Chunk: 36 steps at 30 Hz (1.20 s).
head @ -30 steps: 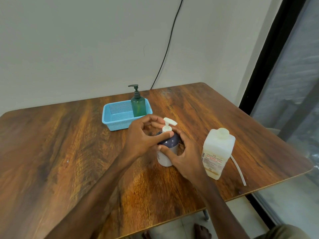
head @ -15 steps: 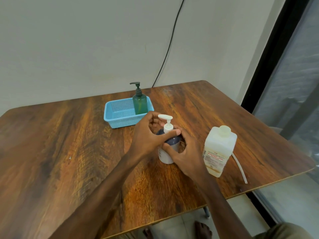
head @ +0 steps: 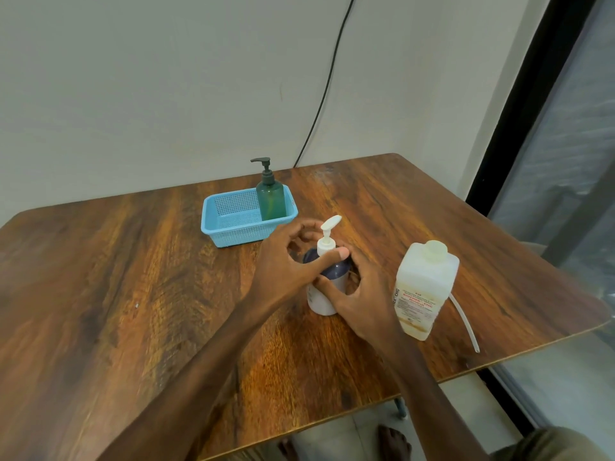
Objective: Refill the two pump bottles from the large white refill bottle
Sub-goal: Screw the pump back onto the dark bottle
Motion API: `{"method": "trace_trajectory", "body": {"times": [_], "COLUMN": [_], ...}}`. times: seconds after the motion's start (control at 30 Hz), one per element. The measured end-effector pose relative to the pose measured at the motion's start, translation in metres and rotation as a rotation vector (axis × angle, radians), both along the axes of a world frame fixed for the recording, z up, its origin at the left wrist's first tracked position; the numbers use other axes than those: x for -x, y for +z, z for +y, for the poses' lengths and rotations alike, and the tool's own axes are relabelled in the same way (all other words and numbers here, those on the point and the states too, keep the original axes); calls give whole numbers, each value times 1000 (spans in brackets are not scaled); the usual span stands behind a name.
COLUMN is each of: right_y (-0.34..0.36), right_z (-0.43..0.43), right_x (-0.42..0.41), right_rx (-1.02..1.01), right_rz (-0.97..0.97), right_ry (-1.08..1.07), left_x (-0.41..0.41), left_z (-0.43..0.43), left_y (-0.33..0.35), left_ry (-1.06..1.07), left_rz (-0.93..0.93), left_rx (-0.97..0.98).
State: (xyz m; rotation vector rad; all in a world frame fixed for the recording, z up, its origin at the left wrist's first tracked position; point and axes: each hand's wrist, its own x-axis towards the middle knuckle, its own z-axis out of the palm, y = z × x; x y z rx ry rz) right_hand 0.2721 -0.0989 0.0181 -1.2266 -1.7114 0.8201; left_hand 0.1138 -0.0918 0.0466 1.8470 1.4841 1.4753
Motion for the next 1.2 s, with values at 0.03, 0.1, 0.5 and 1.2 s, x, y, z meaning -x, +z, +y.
{"method": "trace_trajectory", "body": {"times": [0.03, 0.1, 0.5, 1.2], "right_y": [0, 1, 2, 5], "right_z": [0, 0, 8, -6], "right_x": [0, 0, -3, 13], "right_rx": [-2, -5, 9, 73], "right_rz": [2, -1, -4, -17], "right_ry": [3, 8, 68, -31], "left_x": [-1, 3, 33, 76], "left_z": [1, 5, 38, 12], "left_y": [-1, -1, 21, -10], "left_ry": [23, -20, -442, 60], "left_rz": [-7, -10, 199, 30], "left_rx": [-11, -1, 80, 22]}}
